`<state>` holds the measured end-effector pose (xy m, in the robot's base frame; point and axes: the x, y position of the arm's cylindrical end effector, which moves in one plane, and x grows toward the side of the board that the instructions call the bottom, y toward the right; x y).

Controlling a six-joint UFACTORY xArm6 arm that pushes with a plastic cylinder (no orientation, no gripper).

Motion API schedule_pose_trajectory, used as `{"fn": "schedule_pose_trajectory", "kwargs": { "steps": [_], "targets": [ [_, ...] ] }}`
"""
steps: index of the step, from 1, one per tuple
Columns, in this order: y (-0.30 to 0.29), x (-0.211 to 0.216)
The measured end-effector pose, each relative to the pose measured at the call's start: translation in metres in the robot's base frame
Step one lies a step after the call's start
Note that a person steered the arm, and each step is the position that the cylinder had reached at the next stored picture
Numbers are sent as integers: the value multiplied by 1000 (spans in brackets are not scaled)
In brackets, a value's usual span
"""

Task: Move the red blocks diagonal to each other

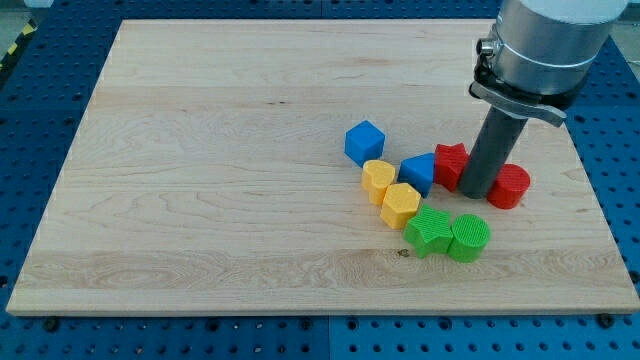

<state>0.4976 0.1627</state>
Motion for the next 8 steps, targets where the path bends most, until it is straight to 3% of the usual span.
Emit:
{"fn": "schedule_pose_trajectory", "kwargs": {
  "steps": [1, 3, 5, 7, 8],
  "targets": [
    [0, -1],
    [0, -44],
    [-49, -29],
    [-60, -44],
    [-78, -17]
  ]
}}
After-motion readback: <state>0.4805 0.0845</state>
